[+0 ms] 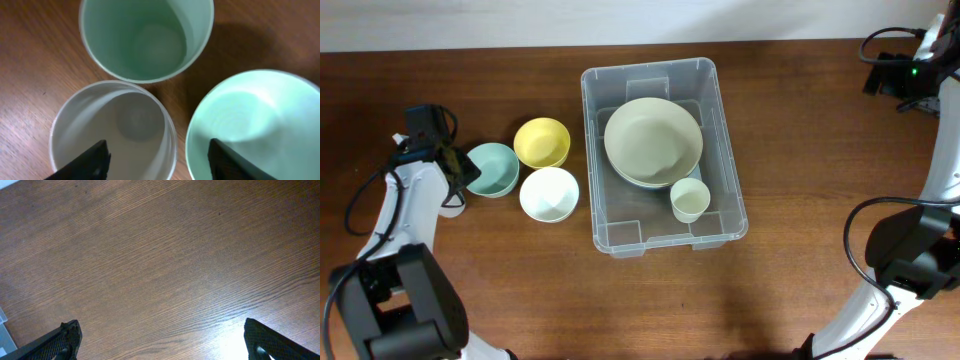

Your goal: Pack container

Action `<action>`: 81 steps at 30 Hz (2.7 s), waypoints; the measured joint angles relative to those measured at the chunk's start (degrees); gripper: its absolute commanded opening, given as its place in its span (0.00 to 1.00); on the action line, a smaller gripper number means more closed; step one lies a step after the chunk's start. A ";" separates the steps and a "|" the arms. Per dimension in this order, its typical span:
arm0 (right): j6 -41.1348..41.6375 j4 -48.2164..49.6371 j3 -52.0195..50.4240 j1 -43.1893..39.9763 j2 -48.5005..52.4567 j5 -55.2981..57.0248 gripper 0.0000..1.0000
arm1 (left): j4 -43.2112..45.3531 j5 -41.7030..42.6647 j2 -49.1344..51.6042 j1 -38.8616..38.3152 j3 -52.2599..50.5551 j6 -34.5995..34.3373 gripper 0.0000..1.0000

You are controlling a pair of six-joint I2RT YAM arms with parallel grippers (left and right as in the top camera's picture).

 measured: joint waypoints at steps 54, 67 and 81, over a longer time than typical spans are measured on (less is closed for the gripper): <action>-0.02 -0.02 0.00 0.00 0.00 0.00 0.99 | 24.76 44.61 -20.20 -26.16 5.29 11.17 0.01; -0.04 -0.02 0.00 0.00 0.00 0.00 0.99 | 24.96 45.31 -20.17 -36.59 5.29 11.28 0.00; -0.04 -0.02 0.00 0.00 0.00 0.00 0.99 | 15.85 37.92 -12.15 -44.15 5.33 8.26 0.00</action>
